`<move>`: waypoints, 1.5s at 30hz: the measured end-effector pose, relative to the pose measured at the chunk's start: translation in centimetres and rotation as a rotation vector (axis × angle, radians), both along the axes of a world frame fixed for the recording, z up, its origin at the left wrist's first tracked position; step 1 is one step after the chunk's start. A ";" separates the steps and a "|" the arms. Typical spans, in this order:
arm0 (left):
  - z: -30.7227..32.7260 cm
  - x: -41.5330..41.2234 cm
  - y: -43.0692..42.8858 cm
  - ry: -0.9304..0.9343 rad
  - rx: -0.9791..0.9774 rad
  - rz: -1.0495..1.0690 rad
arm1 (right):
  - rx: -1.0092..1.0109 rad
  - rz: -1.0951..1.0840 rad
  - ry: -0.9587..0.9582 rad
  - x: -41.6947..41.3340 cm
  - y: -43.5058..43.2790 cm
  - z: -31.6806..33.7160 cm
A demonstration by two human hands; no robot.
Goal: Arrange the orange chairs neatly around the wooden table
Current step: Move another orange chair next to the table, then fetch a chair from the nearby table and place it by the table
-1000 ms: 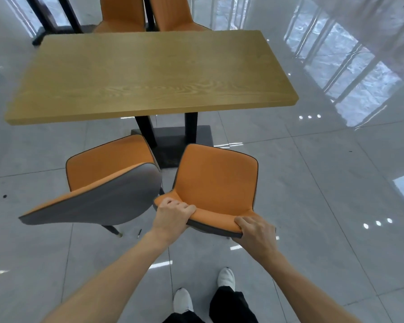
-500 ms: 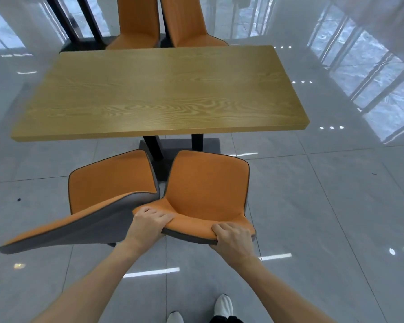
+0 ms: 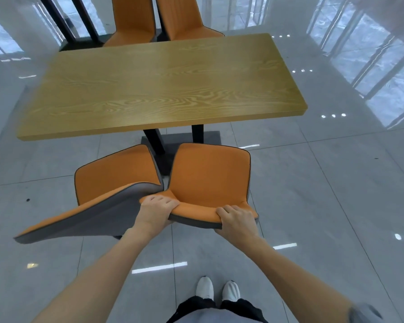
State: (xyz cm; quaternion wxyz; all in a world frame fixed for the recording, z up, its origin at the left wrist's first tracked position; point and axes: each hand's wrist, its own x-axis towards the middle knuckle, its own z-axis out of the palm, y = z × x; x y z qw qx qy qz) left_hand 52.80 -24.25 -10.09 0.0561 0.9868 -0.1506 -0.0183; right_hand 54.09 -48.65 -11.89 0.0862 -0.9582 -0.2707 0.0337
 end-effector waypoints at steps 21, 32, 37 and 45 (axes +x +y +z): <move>7.1 8.9 -16.7 0.135 -0.056 -0.124 | -0.083 -0.295 -0.029 7.4 -13.8 8.3; 7.4 24.8 -35.5 -0.001 0.030 -0.083 | -0.102 -0.370 -0.024 22.1 -27.7 9.8; 8.9 31.9 -40.6 -0.007 -0.062 -0.005 | -0.094 -0.343 -0.030 29.8 -33.4 11.1; 8.5 43.9 -44.1 0.023 -0.088 0.150 | -0.097 -0.224 -0.013 42.9 -37.0 10.9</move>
